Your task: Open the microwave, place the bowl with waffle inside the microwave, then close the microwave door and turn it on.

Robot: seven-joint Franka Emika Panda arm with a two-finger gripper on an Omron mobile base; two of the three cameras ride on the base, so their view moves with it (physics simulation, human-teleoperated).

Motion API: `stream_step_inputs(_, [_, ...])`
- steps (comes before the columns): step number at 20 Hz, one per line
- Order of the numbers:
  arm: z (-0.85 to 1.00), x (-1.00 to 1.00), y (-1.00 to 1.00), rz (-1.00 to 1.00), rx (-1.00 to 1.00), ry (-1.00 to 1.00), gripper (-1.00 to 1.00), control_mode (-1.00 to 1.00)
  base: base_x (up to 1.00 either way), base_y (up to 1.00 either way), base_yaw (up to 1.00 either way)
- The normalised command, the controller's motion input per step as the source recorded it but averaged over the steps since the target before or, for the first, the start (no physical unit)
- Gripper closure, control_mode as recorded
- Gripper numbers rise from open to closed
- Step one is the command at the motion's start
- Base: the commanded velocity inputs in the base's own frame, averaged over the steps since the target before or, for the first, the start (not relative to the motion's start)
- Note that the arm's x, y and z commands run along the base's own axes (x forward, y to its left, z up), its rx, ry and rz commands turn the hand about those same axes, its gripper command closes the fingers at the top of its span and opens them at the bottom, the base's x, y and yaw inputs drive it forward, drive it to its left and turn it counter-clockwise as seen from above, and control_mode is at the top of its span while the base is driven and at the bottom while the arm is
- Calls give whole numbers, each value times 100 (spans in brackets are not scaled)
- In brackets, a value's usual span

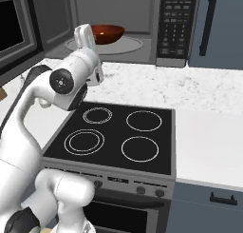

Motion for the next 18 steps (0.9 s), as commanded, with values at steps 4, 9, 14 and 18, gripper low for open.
stream_step_inputs(4, [0,-100,-10,-9,-15,36,-100,-100,0,0,0])
stream_step_inputs(9, [-10,-57,-4,-8,-28,60,-100,-100,0,0,0])
stream_step_inputs(14, [-39,-2,-28,-9,-34,67,-100,-100,0,0,0])
stream_step_inputs(18, [-65,0,-62,-21,-18,4,-100,-100,0,0,0])
